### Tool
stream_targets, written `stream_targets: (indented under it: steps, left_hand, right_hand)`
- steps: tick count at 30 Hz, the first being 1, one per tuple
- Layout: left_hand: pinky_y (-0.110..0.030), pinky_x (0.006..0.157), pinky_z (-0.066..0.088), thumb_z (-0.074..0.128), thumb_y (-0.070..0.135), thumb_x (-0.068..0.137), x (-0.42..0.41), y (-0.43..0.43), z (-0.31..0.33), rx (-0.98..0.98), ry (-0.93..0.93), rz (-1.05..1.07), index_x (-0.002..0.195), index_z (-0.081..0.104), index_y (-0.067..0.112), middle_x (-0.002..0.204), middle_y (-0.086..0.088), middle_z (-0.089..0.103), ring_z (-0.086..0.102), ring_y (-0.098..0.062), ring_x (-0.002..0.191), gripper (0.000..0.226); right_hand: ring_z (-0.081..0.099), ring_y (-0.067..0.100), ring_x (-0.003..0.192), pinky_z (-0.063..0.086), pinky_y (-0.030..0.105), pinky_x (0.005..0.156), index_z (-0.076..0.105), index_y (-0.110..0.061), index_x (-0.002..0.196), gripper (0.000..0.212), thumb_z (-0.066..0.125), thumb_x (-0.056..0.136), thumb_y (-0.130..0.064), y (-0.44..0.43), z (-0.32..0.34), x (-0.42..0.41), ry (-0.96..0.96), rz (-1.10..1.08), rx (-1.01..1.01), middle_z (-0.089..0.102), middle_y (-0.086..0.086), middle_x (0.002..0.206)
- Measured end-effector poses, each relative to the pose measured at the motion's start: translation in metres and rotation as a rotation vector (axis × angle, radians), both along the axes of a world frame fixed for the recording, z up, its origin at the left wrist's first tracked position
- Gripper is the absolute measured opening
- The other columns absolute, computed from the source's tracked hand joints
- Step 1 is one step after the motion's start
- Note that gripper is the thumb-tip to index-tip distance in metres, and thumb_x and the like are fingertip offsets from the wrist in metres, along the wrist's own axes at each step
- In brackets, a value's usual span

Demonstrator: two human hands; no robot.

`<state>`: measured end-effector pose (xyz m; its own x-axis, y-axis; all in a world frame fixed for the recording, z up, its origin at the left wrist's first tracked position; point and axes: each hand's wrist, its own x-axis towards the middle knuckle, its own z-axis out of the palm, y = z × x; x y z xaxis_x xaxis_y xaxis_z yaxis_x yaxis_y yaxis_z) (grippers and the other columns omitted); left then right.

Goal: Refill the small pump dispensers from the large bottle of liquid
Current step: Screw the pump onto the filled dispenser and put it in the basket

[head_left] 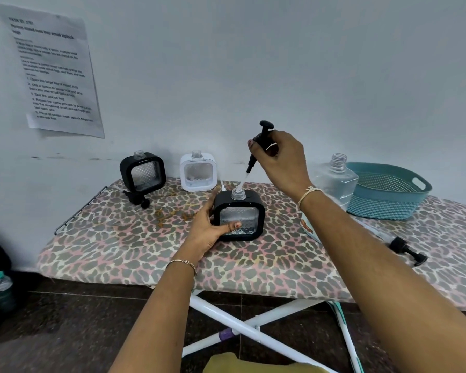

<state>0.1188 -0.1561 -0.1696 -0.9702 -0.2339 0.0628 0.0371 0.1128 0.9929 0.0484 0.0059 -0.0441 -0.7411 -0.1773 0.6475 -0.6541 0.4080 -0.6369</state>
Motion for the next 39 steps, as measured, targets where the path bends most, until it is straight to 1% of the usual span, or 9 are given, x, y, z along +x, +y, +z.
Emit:
stream_targets:
  steps: [8,16,19,24,26,28,30,34,39]
  left_hand:
    - [-0.036,0.108,0.04,0.087,0.021,0.056,-0.001,-0.001,-0.002,0.002,0.016,-0.021,0.146,0.032,0.032,0.138,0.004,0.053,0.05,-0.012,0.126,0.106]
    - [-0.037,0.106,0.042,0.086,0.022,0.055,-0.002,-0.003,-0.003,-0.004,0.019,-0.027,0.146,0.031,0.029,0.137,0.0,0.053,0.051,-0.014,0.124,0.106]
    - [-0.034,0.105,0.043,0.085,0.014,0.062,-0.001,-0.002,-0.004,0.004,0.027,-0.025,0.146,0.032,0.026,0.136,0.0,0.053,0.051,-0.014,0.123,0.1]
    - [-0.034,0.105,0.043,0.084,0.013,0.066,-0.002,-0.004,-0.006,-0.035,0.028,-0.016,0.145,0.035,0.023,0.135,0.0,0.054,0.051,-0.015,0.125,0.094]
    - [-0.024,0.102,0.043,0.084,0.012,0.067,-0.002,-0.004,-0.007,-0.053,0.034,-0.013,0.145,0.034,0.023,0.136,0.003,0.052,0.049,-0.012,0.124,0.093]
    - [-0.011,0.091,0.043,0.082,0.011,0.069,-0.002,-0.003,-0.005,-0.063,0.041,-0.011,0.145,0.033,0.024,0.134,0.007,0.051,0.047,-0.007,0.122,0.091]
    - [-0.01,0.09,0.04,0.082,0.012,0.07,-0.003,-0.003,-0.005,-0.079,0.044,0.0,0.145,0.032,0.025,0.132,0.008,0.051,0.047,-0.006,0.121,0.092]
    - [-0.017,0.092,0.042,0.083,0.014,0.068,-0.005,-0.005,-0.008,-0.083,0.039,0.001,0.145,0.034,0.024,0.132,0.005,0.054,0.05,-0.01,0.121,0.091]
    - [-0.032,0.102,0.045,0.086,0.018,0.063,-0.005,-0.007,-0.011,-0.061,0.047,-0.011,0.143,0.038,0.025,0.131,0.003,0.057,0.053,-0.013,0.122,0.093]
  right_hand:
    - [0.062,0.019,0.091,0.05,0.035,0.086,0.067,-0.014,0.112,0.029,0.062,0.091,-0.034,-0.005,-0.02,0.004,-0.161,0.178,0.3,0.063,0.007,0.109]
    - [0.058,0.02,0.113,0.042,0.025,0.091,0.059,-0.011,0.126,0.035,0.062,0.093,-0.022,-0.007,-0.034,0.006,-0.309,0.326,0.501,0.063,0.006,0.123]
    - [0.06,0.019,0.109,0.043,0.024,0.09,0.06,-0.009,0.126,0.039,0.066,0.089,-0.023,-0.006,-0.042,0.007,-0.309,0.285,0.43,0.065,0.006,0.121]
    - [0.065,0.01,0.083,0.054,0.027,0.078,0.067,-0.013,0.1,0.04,0.081,0.073,-0.039,-0.013,-0.058,0.013,-0.265,0.089,0.229,0.071,-0.002,0.093]
    - [0.065,0.011,0.079,0.054,0.029,0.072,0.062,-0.016,0.09,0.043,0.082,0.067,-0.047,-0.016,-0.061,0.016,-0.24,0.014,0.196,0.069,-0.005,0.085]
    - [0.063,0.013,0.083,0.053,0.032,0.073,0.057,-0.017,0.091,0.051,0.079,0.065,-0.056,-0.019,-0.065,0.016,-0.256,-0.028,0.156,0.065,-0.005,0.088]
    - [0.06,0.013,0.1,0.051,0.036,0.086,0.052,-0.022,0.104,0.062,0.072,0.063,-0.065,-0.021,-0.068,0.019,-0.302,0.026,0.11,0.062,-0.008,0.105]
    - [0.056,0.007,0.115,0.046,0.039,0.102,0.052,-0.028,0.121,0.05,0.072,0.078,-0.044,-0.021,-0.076,0.022,-0.397,0.233,-0.015,0.063,-0.01,0.121]
    - [0.064,0.006,0.091,0.052,0.025,0.082,0.062,-0.019,0.108,0.025,0.069,0.085,-0.027,-0.017,-0.078,0.031,-0.366,0.078,-0.211,0.067,-0.008,0.094]
